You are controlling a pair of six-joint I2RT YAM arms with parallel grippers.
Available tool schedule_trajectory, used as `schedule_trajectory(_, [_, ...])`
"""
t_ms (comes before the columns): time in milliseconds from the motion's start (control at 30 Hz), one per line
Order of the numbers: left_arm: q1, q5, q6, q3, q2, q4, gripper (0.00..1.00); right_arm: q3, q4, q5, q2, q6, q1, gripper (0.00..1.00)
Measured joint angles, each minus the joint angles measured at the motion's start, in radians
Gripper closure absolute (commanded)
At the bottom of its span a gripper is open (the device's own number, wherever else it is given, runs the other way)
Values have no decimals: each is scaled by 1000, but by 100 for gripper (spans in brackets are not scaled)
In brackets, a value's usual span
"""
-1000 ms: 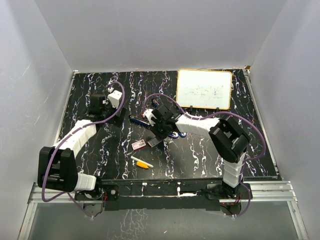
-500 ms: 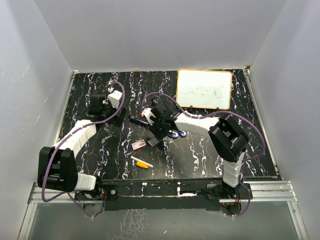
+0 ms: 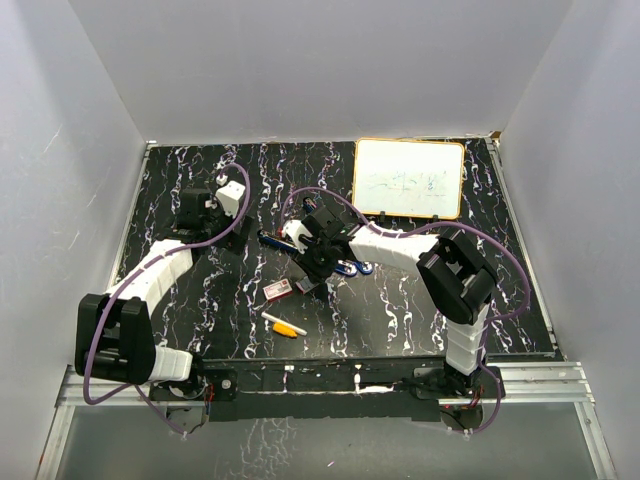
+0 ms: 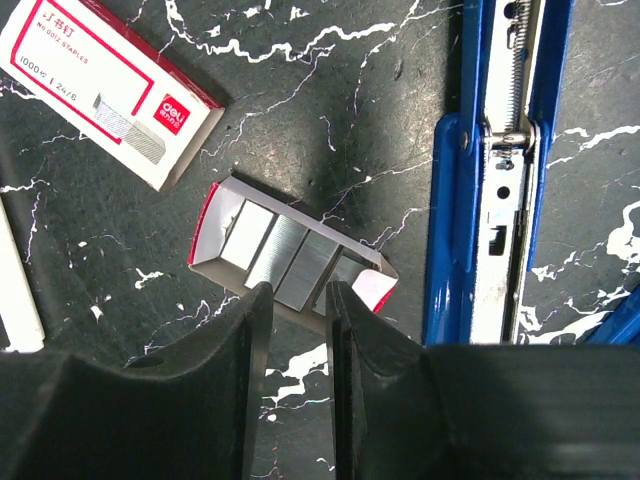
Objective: Load the staples into the stapler
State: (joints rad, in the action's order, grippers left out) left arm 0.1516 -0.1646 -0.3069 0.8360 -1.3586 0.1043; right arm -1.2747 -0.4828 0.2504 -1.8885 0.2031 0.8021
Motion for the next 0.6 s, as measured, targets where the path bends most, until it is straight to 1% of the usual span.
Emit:
schedule_trajectory(367, [0, -8, -9, -2, 13, 1, 3, 0, -12, -1, 0, 6, 0, 66])
schedule_trajectory(600, [0, -8, -14, -11, 13, 1, 3, 0, -15, 32, 0, 7, 0, 65])
